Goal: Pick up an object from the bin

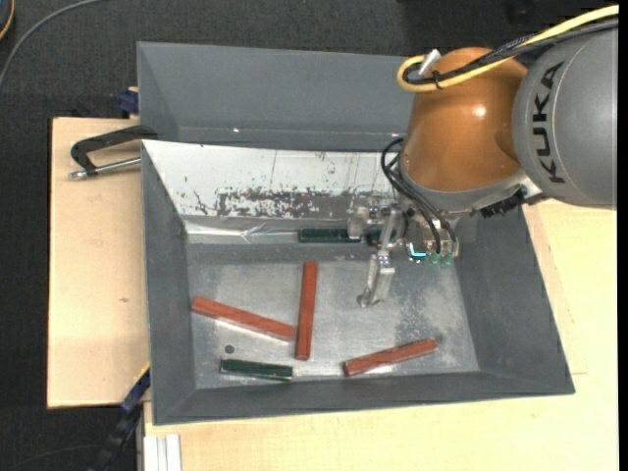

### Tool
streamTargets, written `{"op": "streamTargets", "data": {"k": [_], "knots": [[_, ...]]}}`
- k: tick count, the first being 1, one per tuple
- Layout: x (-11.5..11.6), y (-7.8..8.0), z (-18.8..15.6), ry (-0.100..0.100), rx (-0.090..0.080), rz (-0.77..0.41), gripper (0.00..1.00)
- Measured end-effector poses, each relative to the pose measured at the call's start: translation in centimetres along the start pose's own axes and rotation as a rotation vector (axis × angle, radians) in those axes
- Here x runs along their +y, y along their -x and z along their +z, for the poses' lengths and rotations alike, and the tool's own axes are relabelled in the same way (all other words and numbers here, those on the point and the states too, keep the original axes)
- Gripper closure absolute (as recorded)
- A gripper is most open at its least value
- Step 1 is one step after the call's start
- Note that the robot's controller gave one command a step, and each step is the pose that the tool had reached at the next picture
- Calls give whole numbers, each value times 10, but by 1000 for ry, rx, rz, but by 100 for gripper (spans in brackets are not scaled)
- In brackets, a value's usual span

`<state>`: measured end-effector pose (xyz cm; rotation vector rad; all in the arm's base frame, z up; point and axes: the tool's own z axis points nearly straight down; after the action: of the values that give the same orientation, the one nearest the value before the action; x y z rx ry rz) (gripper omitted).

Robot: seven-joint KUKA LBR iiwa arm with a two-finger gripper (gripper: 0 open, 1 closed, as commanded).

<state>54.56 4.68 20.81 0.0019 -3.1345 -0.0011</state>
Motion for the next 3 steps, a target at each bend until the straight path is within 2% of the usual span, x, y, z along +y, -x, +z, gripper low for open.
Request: {"op": "streamTargets", "data": {"k": [1, 2, 3], "knots": [[23, -46, 82, 0, -2, -218, 0], [84, -21, 140, 3, -8, -117, 0], [81, -19, 135, 1, -12, -113, 100]]}}
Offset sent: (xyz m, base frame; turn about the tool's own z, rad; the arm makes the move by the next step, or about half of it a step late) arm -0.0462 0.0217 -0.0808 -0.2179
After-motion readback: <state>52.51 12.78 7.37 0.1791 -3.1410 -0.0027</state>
